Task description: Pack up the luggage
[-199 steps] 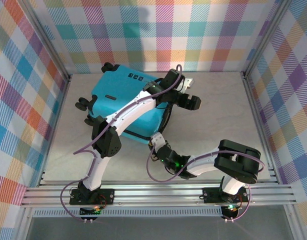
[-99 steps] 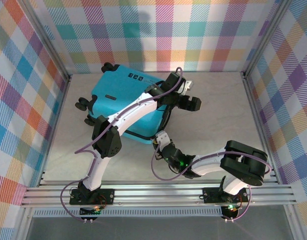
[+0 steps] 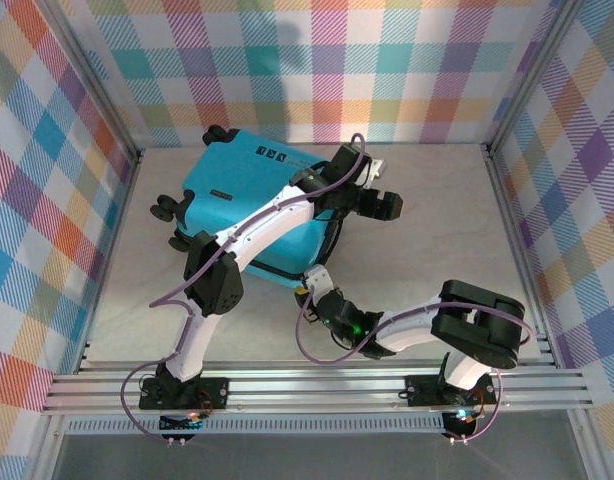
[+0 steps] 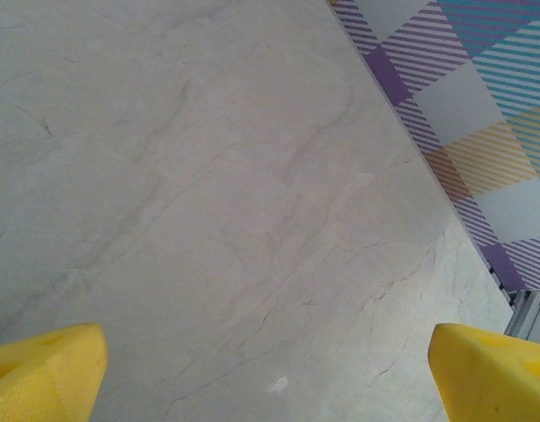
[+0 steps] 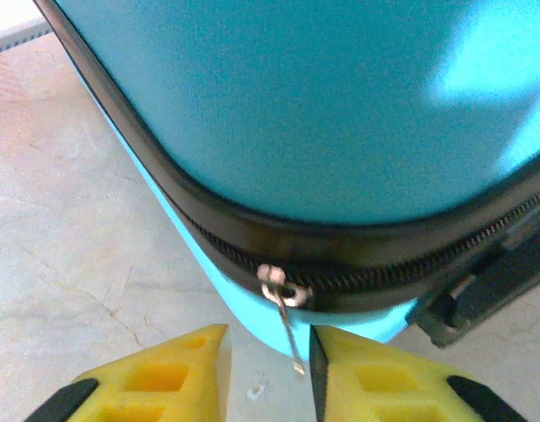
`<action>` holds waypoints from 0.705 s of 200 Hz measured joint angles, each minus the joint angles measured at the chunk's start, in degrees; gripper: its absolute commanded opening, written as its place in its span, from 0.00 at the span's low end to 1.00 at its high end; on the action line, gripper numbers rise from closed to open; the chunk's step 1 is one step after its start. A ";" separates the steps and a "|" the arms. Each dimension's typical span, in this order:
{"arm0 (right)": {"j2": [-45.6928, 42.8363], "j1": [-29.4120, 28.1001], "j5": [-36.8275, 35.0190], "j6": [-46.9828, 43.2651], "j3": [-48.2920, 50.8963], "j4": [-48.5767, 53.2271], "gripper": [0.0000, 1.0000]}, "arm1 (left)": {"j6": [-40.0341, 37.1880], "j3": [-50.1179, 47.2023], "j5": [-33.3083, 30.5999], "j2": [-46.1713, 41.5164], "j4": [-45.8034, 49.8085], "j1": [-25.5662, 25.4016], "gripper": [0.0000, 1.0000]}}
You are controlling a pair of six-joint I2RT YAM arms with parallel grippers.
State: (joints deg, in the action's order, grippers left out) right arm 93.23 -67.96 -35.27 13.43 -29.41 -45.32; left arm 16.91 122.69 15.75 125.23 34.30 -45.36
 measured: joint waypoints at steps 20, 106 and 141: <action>1.22 0.00 -0.83 0.26 -1.46 1.11 0.36 | 0.00 0.02 -0.31 0.00 0.00 0.00 0.94; 3.04 0.33 -4.37 4.26 -5.79 6.49 0.19 | 0.24 0.02 -0.37 0.00 0.00 0.00 0.94; 2.71 1.22 -4.61 6.10 -6.10 7.63 0.04 | 0.42 0.02 -0.39 0.00 -0.02 0.00 0.94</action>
State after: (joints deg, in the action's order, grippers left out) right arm 95.94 -66.74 -39.88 19.53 -35.51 -37.69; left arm 17.32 122.72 15.35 125.23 34.28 -45.36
